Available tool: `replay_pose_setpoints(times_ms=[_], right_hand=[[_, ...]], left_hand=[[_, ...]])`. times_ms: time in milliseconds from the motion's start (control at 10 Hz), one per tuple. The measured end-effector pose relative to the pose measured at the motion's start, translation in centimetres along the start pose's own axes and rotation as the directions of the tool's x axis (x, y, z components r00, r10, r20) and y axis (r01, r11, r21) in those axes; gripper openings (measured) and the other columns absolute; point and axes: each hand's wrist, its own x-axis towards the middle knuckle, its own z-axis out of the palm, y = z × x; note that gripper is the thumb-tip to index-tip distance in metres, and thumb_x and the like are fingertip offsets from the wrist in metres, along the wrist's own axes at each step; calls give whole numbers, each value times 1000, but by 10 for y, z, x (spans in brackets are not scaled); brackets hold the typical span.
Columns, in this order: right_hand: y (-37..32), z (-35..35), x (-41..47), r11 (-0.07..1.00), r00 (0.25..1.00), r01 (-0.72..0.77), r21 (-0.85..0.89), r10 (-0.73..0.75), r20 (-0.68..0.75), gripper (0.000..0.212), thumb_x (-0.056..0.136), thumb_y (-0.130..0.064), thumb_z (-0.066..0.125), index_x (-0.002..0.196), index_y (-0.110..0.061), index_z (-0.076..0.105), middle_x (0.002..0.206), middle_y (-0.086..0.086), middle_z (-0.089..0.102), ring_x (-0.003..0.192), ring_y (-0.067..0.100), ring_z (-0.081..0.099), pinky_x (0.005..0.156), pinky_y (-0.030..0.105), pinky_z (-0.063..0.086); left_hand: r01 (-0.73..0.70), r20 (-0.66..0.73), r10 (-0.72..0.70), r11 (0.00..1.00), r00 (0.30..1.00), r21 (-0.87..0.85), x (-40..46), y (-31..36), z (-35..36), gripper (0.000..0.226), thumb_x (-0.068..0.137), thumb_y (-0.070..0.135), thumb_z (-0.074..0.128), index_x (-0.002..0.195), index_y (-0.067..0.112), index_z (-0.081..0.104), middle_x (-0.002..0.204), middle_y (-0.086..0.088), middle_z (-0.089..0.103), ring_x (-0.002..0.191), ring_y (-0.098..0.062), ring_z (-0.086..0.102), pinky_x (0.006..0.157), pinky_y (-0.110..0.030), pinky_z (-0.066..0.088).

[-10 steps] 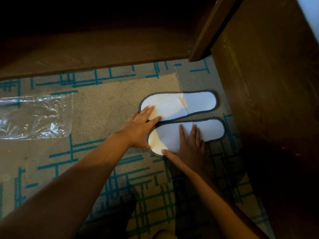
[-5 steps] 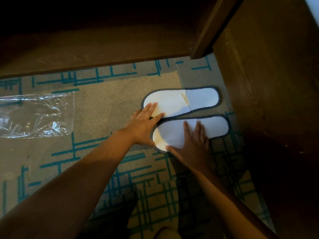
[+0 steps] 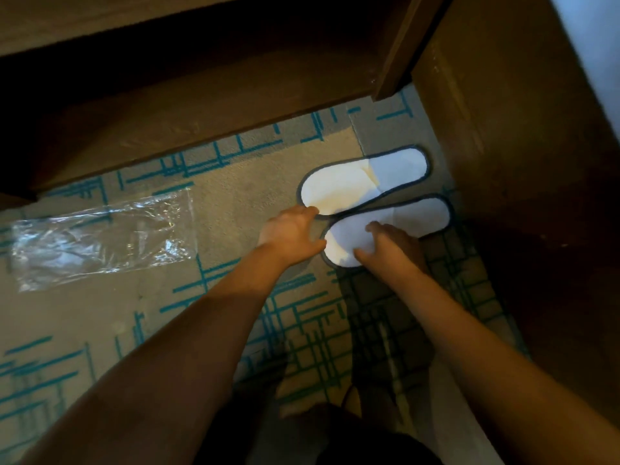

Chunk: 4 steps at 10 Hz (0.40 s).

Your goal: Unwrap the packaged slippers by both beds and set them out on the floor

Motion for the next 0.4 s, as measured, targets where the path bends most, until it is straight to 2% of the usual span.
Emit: replay_pose_setpoints(times_ms=[100, 200, 300, 400], right_hand=[[-26, -31, -31, 1000, 1000, 24, 18, -25, 19, 43, 88, -35, 53, 124, -11, 47, 120, 18, 59, 107, 37, 56, 87, 45, 51], [-53, -70, -71, 999, 999, 23, -37, -21, 40, 41, 91, -32, 49, 126, -11, 47, 119, 17, 59, 108, 36, 57, 83, 41, 49], [-75, -118, -124, 998, 990, -8, -54, 15, 139, 38, 93, -31, 44, 125, -13, 45, 111, 15, 61, 99, 34, 59, 70, 38, 48], [-92, -162, -171, 997, 972, -21, -72, 37, 233, 36, 93, -33, 42, 124, -14, 44, 103, 12, 60, 88, 31, 59, 56, 32, 38]], left_hand=[[66, 26, -64, 995, 998, -68, -32, 14, -34, 61, 79, 40, 61, 133, 18, 43, 130, -13, 54, 116, -30, 53, 93, -42, 48], [141, 68, -136, 987, 988, -79, -74, 27, -79, 59, 78, 41, 62, 130, 18, 46, 128, -12, 57, 115, -29, 55, 95, -41, 48], [200, 116, -186, 972, 976, -123, -130, 48, -123, 54, 76, 41, 63, 123, 17, 52, 121, -11, 61, 110, -30, 57, 93, -40, 49], [249, 107, -232, 950, 967, -191, -179, 65, -169, 51, 78, 40, 64, 120, 13, 55, 117, -15, 62, 107, -32, 59, 93, -42, 49]])
